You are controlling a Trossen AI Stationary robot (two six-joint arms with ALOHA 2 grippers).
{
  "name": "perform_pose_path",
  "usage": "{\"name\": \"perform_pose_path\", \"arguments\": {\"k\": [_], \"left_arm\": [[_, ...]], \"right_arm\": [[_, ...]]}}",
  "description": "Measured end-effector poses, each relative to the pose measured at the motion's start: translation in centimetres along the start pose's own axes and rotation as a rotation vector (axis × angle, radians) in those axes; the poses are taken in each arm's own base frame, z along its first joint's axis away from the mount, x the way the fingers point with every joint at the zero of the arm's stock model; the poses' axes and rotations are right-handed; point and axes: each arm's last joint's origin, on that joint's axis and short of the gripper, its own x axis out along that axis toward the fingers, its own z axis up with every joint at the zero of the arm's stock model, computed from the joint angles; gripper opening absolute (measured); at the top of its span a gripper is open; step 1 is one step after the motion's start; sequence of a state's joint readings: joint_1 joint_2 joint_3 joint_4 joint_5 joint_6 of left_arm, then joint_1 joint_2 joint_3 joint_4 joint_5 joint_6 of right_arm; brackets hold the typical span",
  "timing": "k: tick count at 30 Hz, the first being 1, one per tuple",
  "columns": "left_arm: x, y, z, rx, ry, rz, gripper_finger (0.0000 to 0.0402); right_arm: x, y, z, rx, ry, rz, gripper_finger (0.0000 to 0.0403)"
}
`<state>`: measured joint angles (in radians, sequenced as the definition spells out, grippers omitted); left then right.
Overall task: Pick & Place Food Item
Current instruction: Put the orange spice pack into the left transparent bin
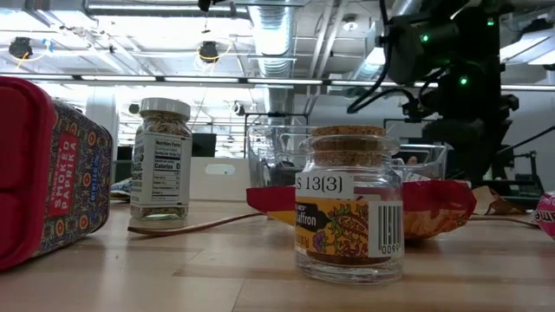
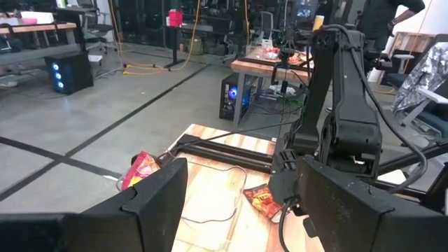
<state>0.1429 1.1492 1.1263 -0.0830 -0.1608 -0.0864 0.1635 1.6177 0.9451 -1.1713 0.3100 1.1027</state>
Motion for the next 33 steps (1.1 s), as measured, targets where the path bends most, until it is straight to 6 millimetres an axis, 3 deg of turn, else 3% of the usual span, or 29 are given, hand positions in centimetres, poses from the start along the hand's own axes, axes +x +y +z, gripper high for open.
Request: {"name": "perform_pose_path", "arguments": {"k": [15,20,26,33], "left_arm": [[0.0,0.0,0.0,-0.001,-0.004,0.000,0.0264],[0.0,0.0,0.0,-0.001,-0.004,0.001,0.0264],[0.0,0.0,0.0,-0.002,-0.003,-0.015,0.0264],[0.0,-0.1,0.0,-0.002,-0.002,-0.028,0.0264]], "right_arm": [[1.6,0.0,-0.5,-0.052,0.008,-0.072,0.0108],[1.6,0.2,-0.4,-0.050,0.005,-0.042,0.0080],[1.6,0.4,-0.4,-0.043,0.001,-0.020,0.0007],[0.5,0.0,-0.5,-0.010,-0.019,0.025,0.0001]]}}
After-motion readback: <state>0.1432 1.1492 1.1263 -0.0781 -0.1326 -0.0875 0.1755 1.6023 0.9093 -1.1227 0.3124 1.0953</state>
